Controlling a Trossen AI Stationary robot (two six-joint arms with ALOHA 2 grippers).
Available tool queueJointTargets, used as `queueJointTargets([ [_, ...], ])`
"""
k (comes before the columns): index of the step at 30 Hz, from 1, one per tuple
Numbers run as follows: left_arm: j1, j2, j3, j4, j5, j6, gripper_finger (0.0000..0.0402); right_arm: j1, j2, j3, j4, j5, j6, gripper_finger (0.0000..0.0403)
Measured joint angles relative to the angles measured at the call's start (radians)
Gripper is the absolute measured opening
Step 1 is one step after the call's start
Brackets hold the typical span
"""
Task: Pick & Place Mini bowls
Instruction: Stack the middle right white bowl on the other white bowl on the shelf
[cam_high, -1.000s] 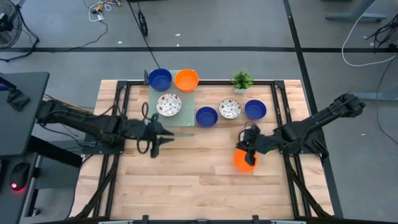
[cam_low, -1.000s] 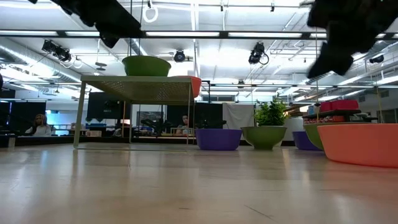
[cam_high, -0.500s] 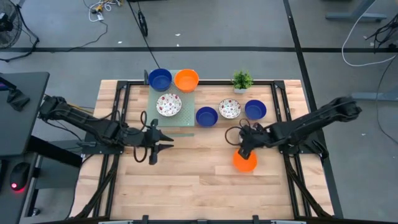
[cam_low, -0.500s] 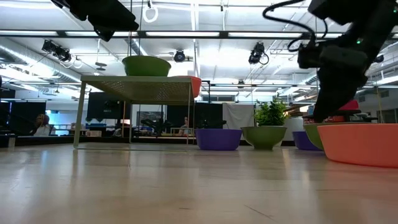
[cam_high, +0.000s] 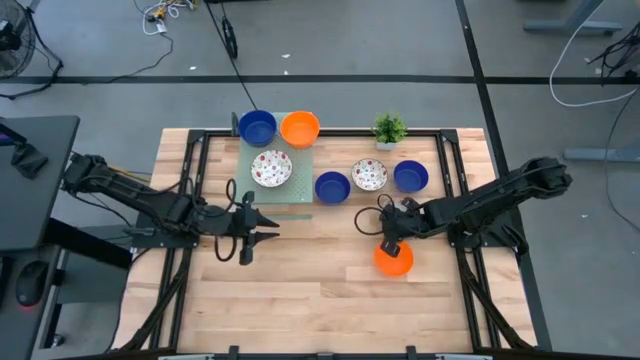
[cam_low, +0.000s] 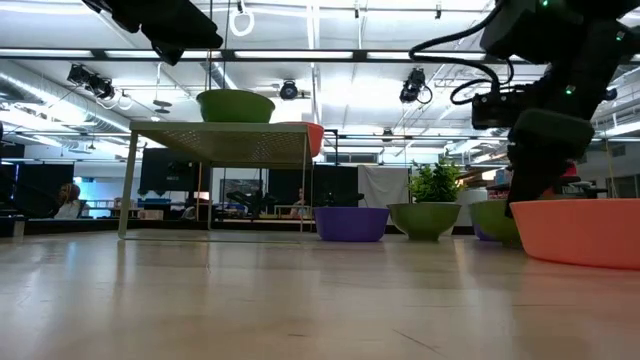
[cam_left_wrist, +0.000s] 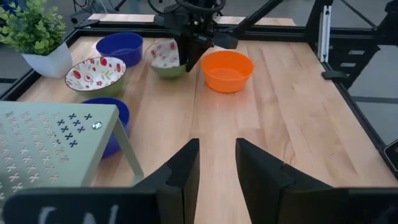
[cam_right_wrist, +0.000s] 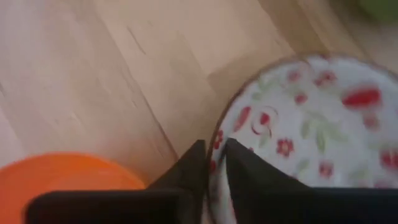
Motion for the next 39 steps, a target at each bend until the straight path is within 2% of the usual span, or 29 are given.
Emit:
queueJointTargets([
  [4, 0.004, 0.042, 0.0, 0.052, 0.001, 0.069, 0.0108, 0.012, -0.004, 0.002, 0.069, 0.008, -0.136, 0.0012],
  [12, 0.005, 0.268, 0.0, 0.369, 0.056, 0.275, 0.0108, 0.08, -0.001, 0.11, 0.245, -0.051, -0.476, 0.001],
  [18, 0.029, 0.407, 0.001, 0.553, 0.096, 0.383, 0.0108, 0.119, 0.04, 0.161, 0.401, -0.192, -0.699, 0.0009],
  [22, 0.062, 0.454, 0.018, 0.559, 0.189, 0.403, 0.0127, 0.124, 0.123, 0.189, 0.414, -0.206, -0.777, 0.0009],
  [26, 0.099, 0.504, 0.06, 0.549, 0.305, 0.402, 0.0177, 0.122, 0.217, 0.236, 0.425, -0.203, -0.829, 0.0009],
  [31, 0.121, 0.583, 0.114, 0.474, 0.345, 0.409, 0.0233, 0.12, 0.295, 0.292, 0.434, -0.205, -0.869, 0.0009],
  [35, 0.12, 0.644, 0.128, 0.456, 0.356, 0.418, 0.0236, 0.119, 0.308, 0.321, 0.439, -0.225, -0.895, 0.0009],
  [39, 0.12, 0.68, 0.147, 0.453, 0.381, 0.418, 0.0211, 0.12, 0.308, 0.326, 0.442, -0.236, -0.898, 0.0009],
])
